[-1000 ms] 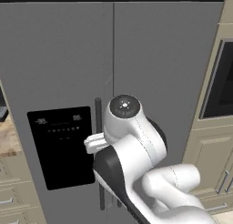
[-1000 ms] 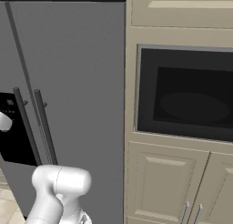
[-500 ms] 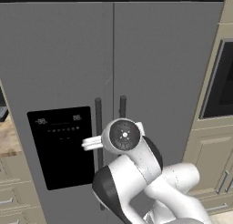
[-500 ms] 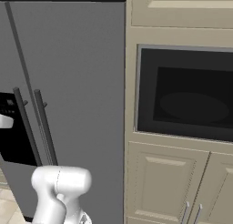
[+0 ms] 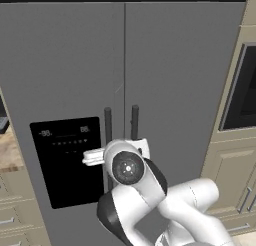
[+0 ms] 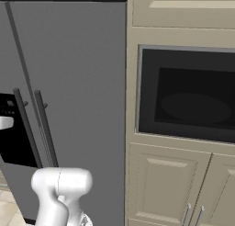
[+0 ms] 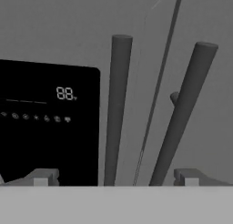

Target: Open the freezer door, pick up the ice cube tray from the freezer, and place it on the dining counter.

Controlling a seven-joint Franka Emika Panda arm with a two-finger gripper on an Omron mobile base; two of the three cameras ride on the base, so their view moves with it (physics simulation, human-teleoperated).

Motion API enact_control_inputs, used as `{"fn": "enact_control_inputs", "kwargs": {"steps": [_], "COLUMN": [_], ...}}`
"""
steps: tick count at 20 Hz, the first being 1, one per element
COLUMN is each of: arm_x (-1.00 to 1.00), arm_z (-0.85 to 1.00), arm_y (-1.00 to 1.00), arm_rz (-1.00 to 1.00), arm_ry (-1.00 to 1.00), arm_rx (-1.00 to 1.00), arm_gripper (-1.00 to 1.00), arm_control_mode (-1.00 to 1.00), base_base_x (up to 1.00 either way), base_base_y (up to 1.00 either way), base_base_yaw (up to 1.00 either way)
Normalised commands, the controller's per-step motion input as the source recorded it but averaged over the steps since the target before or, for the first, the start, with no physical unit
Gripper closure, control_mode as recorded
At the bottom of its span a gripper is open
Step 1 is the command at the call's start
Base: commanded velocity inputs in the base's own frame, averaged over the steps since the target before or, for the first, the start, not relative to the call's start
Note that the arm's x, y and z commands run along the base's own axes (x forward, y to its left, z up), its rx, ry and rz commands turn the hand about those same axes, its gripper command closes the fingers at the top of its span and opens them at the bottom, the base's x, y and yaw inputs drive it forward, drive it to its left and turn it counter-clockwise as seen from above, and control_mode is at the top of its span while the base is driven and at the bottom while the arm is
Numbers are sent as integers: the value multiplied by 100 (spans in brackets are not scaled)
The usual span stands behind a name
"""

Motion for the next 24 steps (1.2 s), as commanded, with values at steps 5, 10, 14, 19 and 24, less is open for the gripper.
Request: {"fn": "enact_control_inputs", "kwargs": {"steps": [5,10,14,19,24], "arm_x": [18,23,30,16,30], "arm_z": [0,-2,-5,-1,0], "arm_y": [3,0,0,-6,-4], "arm_rz": [0,2,1,0,0], "arm_ry": [-23,-26,-25,-16,-10], "arm_rx": [4,5,3,2,0], "arm_gripper": [-100,-100,-100,-100,-100], "arm_control_mode": [-100,-100,-100,-100,-100], "base_base_x": [0,0,0,0,0], "base_base_y": [0,0,0,0,0], "base_base_yaw": [0,0,0,0,0]}}
